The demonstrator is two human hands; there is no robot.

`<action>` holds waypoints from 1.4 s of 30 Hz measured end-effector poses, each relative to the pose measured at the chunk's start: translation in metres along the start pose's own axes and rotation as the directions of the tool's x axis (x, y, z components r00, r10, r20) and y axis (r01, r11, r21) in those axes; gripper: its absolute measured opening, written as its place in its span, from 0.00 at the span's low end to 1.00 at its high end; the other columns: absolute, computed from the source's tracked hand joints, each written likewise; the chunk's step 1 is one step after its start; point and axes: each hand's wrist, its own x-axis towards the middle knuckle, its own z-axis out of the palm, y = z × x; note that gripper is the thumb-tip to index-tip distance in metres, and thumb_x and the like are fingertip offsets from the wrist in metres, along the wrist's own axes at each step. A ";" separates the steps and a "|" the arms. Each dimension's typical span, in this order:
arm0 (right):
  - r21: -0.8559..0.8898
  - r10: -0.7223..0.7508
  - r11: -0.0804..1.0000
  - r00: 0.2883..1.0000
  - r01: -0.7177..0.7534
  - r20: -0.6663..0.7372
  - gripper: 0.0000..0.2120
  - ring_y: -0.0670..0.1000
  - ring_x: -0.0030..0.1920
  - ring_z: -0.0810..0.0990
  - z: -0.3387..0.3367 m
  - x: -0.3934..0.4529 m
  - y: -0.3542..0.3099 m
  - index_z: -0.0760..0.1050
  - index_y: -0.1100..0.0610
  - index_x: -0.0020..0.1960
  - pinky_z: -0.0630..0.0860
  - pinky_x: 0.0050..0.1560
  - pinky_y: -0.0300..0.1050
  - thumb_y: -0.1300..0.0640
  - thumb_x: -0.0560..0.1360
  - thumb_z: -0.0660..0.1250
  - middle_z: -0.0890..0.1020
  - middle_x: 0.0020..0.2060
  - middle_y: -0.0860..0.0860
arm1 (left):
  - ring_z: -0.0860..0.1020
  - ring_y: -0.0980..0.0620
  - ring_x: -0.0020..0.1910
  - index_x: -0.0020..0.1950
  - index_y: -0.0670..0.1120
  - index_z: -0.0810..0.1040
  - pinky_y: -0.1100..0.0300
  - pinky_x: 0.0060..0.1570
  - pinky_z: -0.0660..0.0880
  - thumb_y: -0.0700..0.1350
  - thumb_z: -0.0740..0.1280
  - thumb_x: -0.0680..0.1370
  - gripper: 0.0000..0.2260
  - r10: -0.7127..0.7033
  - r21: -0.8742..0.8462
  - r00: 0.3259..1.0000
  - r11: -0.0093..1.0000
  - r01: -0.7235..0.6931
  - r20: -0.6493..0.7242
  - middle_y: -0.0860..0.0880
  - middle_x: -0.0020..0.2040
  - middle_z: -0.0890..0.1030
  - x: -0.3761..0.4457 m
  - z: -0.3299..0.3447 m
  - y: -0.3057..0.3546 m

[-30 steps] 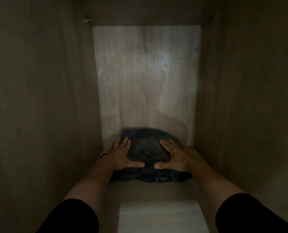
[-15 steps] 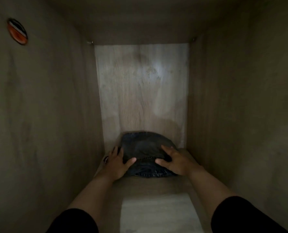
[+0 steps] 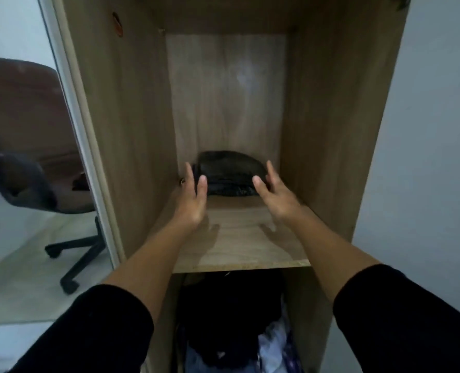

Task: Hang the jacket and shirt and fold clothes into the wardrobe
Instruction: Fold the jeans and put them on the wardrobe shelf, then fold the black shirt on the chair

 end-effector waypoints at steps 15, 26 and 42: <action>0.290 0.313 0.903 0.948 -0.317 0.063 0.25 0.45 0.72 0.61 -0.065 -0.180 -0.225 0.56 0.43 0.75 0.56 0.62 0.34 0.41 0.79 0.54 0.63 0.73 0.44 | 0.58 0.55 0.74 0.76 0.56 0.40 0.67 0.62 0.53 0.55 0.40 0.81 0.23 -0.336 -0.442 0.940 0.835 0.327 0.060 0.48 0.75 0.61 -0.155 -0.115 0.210; 0.247 0.165 0.938 0.938 -0.245 0.305 0.24 0.46 0.72 0.62 -0.092 -0.275 -0.375 0.58 0.43 0.74 0.57 0.61 0.38 0.42 0.79 0.54 0.64 0.73 0.45 | 0.62 0.53 0.71 0.75 0.63 0.45 0.48 0.71 0.58 0.64 0.41 0.77 0.26 -0.446 -0.342 0.867 0.868 0.359 -0.222 0.54 0.70 0.70 -0.257 -0.265 0.325; 0.195 -0.148 0.979 0.459 -0.057 0.876 0.21 0.47 0.68 0.68 0.078 -0.520 -0.514 0.66 0.49 0.71 0.61 0.61 0.38 0.46 0.80 0.58 0.70 0.69 0.47 | 0.64 0.51 0.71 0.76 0.54 0.57 0.58 0.65 0.56 0.57 0.43 0.82 0.23 -0.699 -0.533 0.154 0.652 0.539 -0.699 0.52 0.69 0.71 -0.627 -0.458 0.325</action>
